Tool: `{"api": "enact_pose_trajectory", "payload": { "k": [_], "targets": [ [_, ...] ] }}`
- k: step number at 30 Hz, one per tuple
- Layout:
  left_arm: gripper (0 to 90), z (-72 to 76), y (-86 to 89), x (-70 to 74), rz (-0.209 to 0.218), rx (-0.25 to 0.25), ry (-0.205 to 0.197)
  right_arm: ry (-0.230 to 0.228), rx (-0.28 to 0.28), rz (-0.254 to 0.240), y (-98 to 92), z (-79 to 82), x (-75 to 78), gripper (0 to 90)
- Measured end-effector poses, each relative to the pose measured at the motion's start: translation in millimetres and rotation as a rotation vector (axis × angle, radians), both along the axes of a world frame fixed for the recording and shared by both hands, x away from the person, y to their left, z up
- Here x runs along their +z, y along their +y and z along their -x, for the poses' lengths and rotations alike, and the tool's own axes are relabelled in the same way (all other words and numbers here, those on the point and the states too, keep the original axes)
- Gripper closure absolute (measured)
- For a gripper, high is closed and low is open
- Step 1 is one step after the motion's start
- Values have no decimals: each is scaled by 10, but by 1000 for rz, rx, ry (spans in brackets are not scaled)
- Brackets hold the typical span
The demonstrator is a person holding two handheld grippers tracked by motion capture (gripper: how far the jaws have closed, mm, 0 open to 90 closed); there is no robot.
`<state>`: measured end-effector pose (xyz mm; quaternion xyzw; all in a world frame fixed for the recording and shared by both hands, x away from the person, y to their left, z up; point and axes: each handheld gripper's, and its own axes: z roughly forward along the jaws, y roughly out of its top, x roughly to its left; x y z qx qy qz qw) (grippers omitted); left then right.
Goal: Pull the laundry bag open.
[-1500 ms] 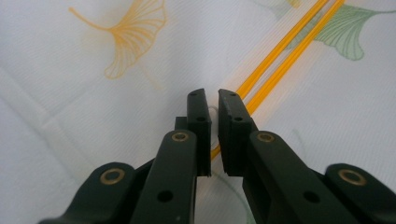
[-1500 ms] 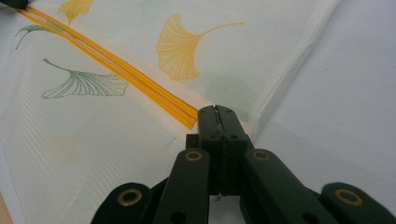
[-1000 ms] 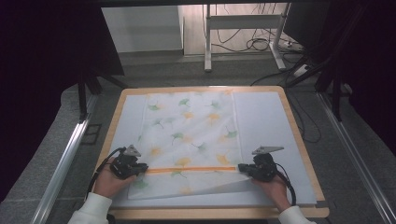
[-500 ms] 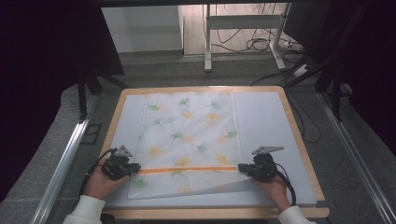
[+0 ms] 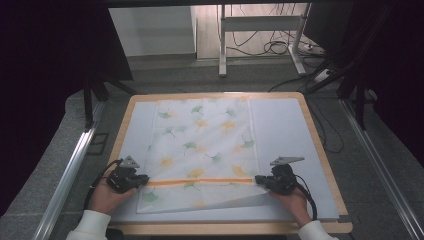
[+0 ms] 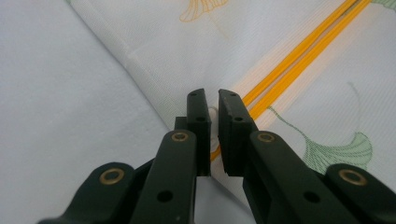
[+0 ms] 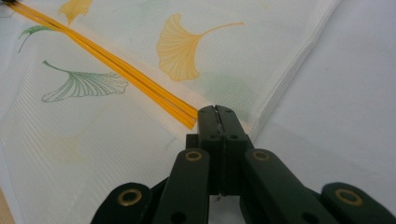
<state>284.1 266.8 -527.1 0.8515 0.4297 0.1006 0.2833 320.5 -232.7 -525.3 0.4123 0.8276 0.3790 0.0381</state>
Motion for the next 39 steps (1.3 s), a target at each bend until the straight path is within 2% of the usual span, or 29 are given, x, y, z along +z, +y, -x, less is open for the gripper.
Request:
{"api": "enact_pose_trajectory", "payload": {
  "k": [3,10,15,17,21,25,28,32,35,37,39],
  "targets": [
    [845,-14,3,-5,10,1,0,0,-3,-4,-5,3,-5,899],
    [834,5,-2,-2,20,0,-14,-33,4,27,24,29,5,898],
    [695,14,-20,12,24,46,-53,-47,3,34,34,48,5,897],
    [637,20,-23,31,50,65,-71,-57,7,35,33,55,3,893],
    [576,48,-50,82,63,70,-121,-59,34,20,45,91,16,751],
    [556,69,-122,141,69,61,-167,-82,31,9,37,133,56,690],
    [542,65,-200,157,67,58,-193,-104,23,-26,-16,159,112,651],
    [515,46,-290,181,109,79,-220,-145,0,-45,-144,185,195,603],
    [488,5,-329,211,156,95,-227,-168,-43,-61,-278,182,226,542],
    [475,-13,-338,205,158,99,-221,-184,-74,-53,-364,168,228,524],
    [456,-14,-322,183,145,111,-215,-181,-94,-52,-438,148,218,512]
  ]
}}
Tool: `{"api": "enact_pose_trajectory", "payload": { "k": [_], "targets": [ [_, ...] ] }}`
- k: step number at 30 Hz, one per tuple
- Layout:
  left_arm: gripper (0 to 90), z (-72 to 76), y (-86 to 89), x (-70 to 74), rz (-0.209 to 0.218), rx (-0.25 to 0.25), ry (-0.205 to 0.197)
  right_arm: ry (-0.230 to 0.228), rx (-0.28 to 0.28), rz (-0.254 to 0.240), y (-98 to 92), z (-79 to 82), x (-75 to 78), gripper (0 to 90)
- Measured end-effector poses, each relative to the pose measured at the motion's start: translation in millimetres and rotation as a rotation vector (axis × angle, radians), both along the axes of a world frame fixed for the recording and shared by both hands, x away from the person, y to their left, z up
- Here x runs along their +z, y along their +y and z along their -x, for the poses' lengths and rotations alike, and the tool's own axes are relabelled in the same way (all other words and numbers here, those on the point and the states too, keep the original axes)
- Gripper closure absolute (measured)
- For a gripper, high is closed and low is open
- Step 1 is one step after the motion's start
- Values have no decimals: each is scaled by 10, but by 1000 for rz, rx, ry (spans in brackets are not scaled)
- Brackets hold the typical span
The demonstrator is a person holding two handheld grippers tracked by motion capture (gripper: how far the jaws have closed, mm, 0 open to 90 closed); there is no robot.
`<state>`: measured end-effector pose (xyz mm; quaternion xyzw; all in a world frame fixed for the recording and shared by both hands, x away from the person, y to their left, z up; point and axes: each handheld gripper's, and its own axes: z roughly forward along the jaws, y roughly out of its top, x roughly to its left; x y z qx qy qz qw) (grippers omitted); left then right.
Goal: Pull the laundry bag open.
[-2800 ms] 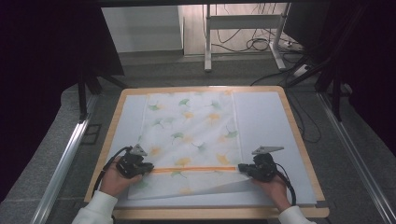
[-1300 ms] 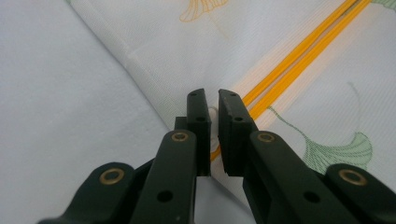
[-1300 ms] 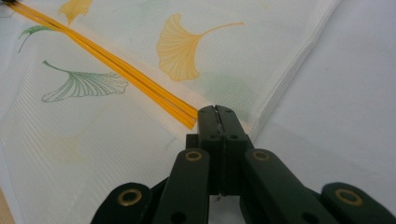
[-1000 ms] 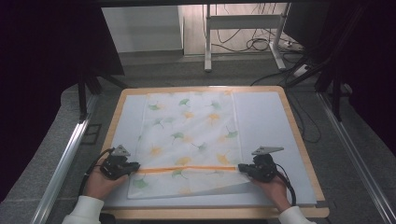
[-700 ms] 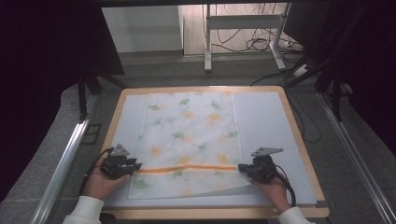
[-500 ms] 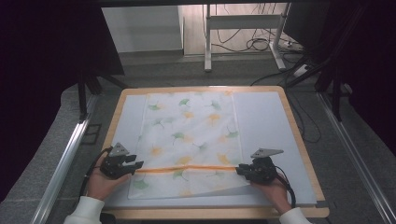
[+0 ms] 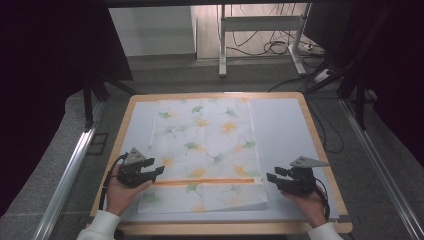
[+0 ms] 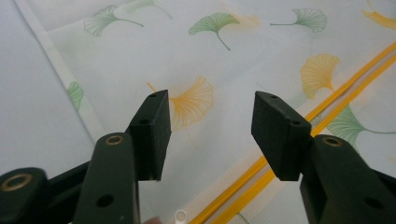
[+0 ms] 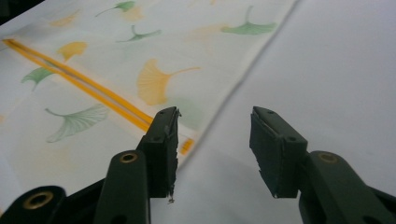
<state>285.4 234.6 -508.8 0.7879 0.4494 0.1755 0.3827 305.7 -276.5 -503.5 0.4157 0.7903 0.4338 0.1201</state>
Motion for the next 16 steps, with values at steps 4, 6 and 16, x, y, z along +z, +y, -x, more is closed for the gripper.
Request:
{"api": "enact_pose_trajectory", "payload": {
  "k": [4,6,16],
  "targets": [
    [420,15,109,-45,5,29,20,-9,-21,9,-72,-27,-21,492],
    [402,23,148,-61,3,39,21,-2,-21,14,-78,-37,-27,484],
    [357,9,155,-64,-16,49,19,-10,-14,27,-52,-26,-45,412]
  ]
}}
